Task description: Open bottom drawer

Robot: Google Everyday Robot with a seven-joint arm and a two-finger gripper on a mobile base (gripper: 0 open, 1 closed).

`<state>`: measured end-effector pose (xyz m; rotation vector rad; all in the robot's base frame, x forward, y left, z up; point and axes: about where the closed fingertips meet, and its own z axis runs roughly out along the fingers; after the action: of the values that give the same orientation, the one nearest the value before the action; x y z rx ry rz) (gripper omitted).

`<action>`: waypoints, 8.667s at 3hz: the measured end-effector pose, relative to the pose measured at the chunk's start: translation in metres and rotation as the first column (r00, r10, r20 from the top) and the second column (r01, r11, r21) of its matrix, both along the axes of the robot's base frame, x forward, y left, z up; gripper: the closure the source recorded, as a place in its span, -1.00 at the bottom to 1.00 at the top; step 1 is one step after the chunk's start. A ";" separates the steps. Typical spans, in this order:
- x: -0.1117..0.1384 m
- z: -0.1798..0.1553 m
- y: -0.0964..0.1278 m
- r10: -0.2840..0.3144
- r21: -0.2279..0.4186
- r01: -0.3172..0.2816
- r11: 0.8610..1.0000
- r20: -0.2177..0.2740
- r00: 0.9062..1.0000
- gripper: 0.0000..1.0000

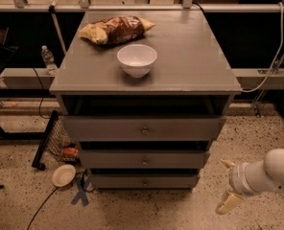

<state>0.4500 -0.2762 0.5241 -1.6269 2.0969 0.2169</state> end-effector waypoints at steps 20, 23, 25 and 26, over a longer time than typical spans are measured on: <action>0.162 -0.355 0.122 0.176 0.192 -0.200 0.961 0.133 0.975 1.00; 0.162 -0.355 0.122 0.176 0.192 -0.200 0.961 0.133 0.975 1.00; 0.162 -0.355 0.122 0.176 0.192 -0.200 0.961 0.133 0.975 1.00; 0.162 -0.355 0.122 0.176 0.192 -0.200 0.961 0.133 0.975 1.00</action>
Offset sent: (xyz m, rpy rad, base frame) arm -0.0046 0.0010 -0.0983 0.0072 -0.1126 0.0264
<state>0.6115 -0.1541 0.1696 -1.6719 1.7717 0.3798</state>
